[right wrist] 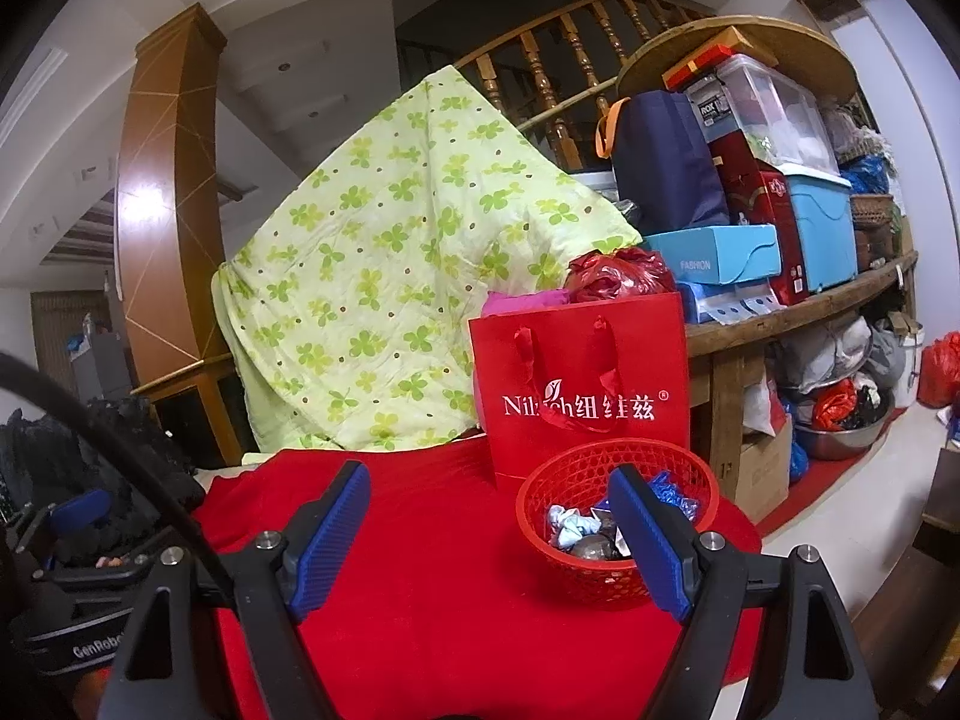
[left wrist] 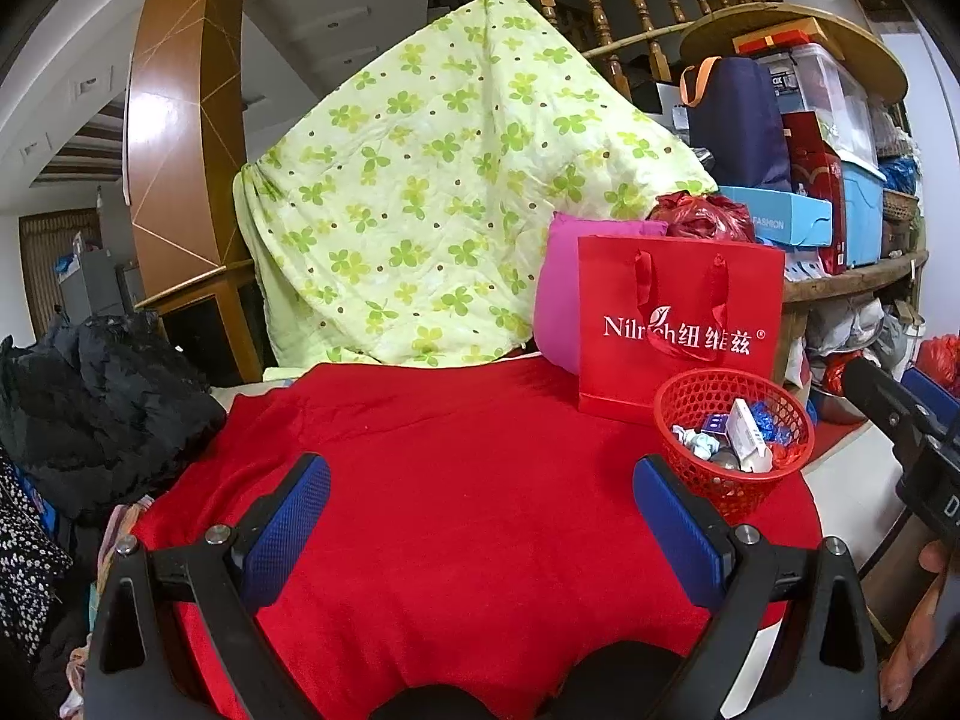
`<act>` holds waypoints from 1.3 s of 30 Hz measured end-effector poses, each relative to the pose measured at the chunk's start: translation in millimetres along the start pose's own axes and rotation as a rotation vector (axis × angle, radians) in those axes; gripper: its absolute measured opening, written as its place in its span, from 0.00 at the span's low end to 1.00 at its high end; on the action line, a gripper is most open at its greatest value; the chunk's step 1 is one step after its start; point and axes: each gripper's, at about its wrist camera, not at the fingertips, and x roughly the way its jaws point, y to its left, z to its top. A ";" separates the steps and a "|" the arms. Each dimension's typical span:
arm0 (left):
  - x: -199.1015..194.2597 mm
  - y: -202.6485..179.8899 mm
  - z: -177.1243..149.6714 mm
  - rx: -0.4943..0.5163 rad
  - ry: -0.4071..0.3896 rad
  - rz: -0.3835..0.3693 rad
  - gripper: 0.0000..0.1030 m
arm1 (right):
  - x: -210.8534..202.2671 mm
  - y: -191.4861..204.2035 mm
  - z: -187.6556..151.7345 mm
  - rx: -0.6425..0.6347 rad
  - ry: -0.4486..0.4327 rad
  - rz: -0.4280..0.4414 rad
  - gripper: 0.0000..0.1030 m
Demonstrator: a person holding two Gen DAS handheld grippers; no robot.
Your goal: Collect trash
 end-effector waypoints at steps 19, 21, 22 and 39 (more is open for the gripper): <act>19.7 -5.1 -16.6 0.018 0.058 -0.003 0.98 | 6.5 -18.3 -9.1 0.044 -0.008 -0.003 0.82; 18.8 -4.4 -17.5 0.021 0.057 -0.005 0.98 | 6.4 -18.8 -9.6 0.052 -0.011 0.000 0.82; 18.3 -3.8 -17.7 0.021 0.058 -0.007 0.98 | 6.1 -18.2 -9.8 0.052 -0.011 0.000 0.82; 21.5 -8.7 -21.7 0.039 0.065 -0.021 0.98 | 11.9 -19.4 -11.1 0.035 0.011 -0.033 0.82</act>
